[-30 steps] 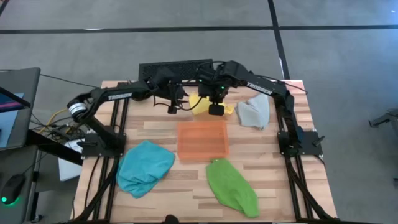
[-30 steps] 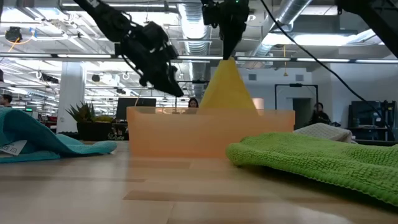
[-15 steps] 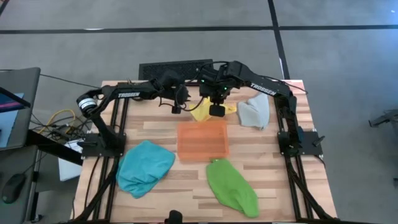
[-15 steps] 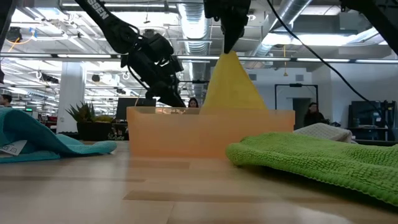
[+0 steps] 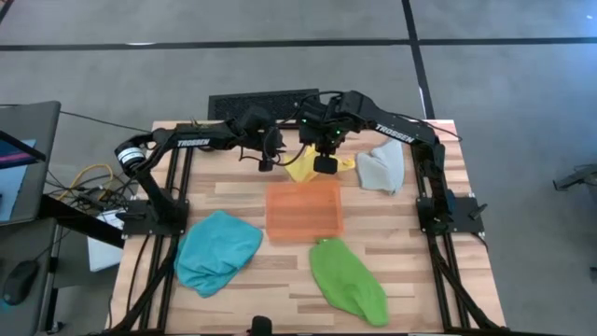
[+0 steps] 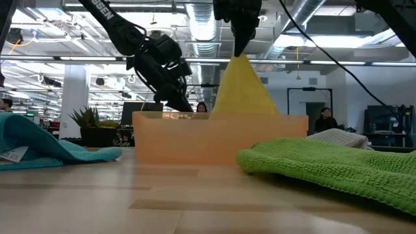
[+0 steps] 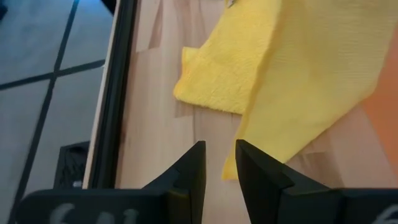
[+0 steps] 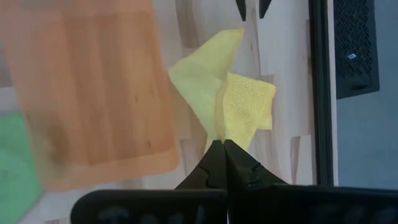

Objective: Sort microfiber towel by color & place in baskets
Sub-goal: Fold the yellow towel

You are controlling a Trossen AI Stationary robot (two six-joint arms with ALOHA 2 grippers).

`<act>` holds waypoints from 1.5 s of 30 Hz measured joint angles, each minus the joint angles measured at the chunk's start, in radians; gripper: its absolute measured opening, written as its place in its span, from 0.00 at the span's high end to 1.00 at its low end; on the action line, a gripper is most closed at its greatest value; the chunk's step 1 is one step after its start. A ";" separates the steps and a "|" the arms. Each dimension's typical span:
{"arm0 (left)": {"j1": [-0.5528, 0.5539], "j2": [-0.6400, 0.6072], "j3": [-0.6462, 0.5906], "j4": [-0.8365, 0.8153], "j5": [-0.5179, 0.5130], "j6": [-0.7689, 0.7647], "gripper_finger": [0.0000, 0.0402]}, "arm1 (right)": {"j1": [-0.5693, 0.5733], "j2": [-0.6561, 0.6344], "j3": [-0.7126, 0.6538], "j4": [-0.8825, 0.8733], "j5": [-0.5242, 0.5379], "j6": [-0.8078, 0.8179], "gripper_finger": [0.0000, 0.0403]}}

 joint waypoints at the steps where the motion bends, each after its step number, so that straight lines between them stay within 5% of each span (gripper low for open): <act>1: 0.000 0.000 0.000 -0.001 -0.010 -0.011 0.80 | 0.000 0.000 0.000 0.000 0.001 0.000 0.99; 7: 0.000 0.000 0.000 -0.001 -0.035 -0.039 0.79 | 0.000 0.000 0.000 0.000 0.002 -0.007 0.99; 13: 0.000 0.000 0.000 -0.007 0.012 -0.076 0.66 | 0.000 0.001 0.000 0.001 0.002 -0.008 0.99; 20: 0.000 0.000 0.000 -0.010 0.043 0.033 0.56 | 0.000 0.001 0.000 0.004 0.002 -0.009 0.99; 26: 0.004 0.000 0.000 -0.002 -0.046 -0.119 0.56 | 0.000 0.001 -0.001 0.008 0.002 -0.008 0.99; 34: 0.030 0.005 0.000 0.017 0.107 -0.167 0.56 | 0.000 0.001 0.000 0.012 0.002 -0.007 0.99; 39: 0.059 0.095 0.001 0.049 0.182 -0.256 0.56 | 0.000 0.001 -0.001 0.032 0.002 -0.008 0.99; 45: 0.058 0.199 0.035 0.033 0.198 -0.194 0.56 | 0.000 0.001 -0.001 0.037 0.002 -0.008 0.99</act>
